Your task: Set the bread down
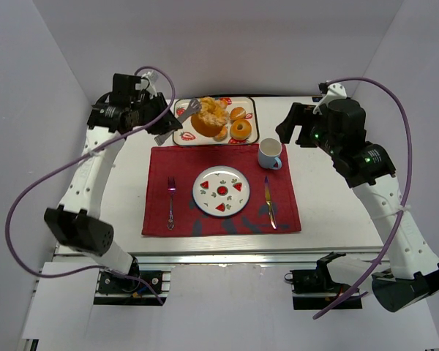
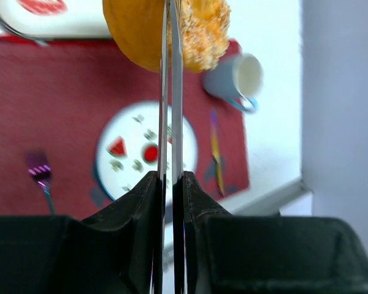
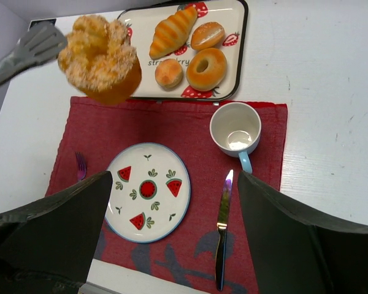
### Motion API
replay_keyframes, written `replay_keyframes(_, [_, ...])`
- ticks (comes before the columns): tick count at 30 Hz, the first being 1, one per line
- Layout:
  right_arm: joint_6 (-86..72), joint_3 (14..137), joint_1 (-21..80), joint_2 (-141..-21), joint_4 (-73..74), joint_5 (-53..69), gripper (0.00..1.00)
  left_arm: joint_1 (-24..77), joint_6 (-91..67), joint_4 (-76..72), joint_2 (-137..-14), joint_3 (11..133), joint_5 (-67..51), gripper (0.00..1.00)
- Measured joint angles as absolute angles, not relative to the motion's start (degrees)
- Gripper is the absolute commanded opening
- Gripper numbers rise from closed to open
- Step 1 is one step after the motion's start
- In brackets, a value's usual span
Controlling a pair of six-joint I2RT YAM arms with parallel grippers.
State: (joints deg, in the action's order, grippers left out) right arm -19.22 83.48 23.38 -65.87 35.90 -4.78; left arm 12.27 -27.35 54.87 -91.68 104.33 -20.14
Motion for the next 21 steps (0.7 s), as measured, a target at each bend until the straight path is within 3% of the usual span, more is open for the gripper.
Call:
replay_keyframes(10, [-19.0,85.1,23.4,-67.3,34.3,-4.7,0.89,19.2,-33.1,52.4,-75.2,88.1,-27.7,0.00])
replay_keyframes(21, [-19.0,85.1,23.4,-67.3,34.3,-4.3,0.89,23.5,-39.0,46.9,-68.4,73.5,-27.6,0.00])
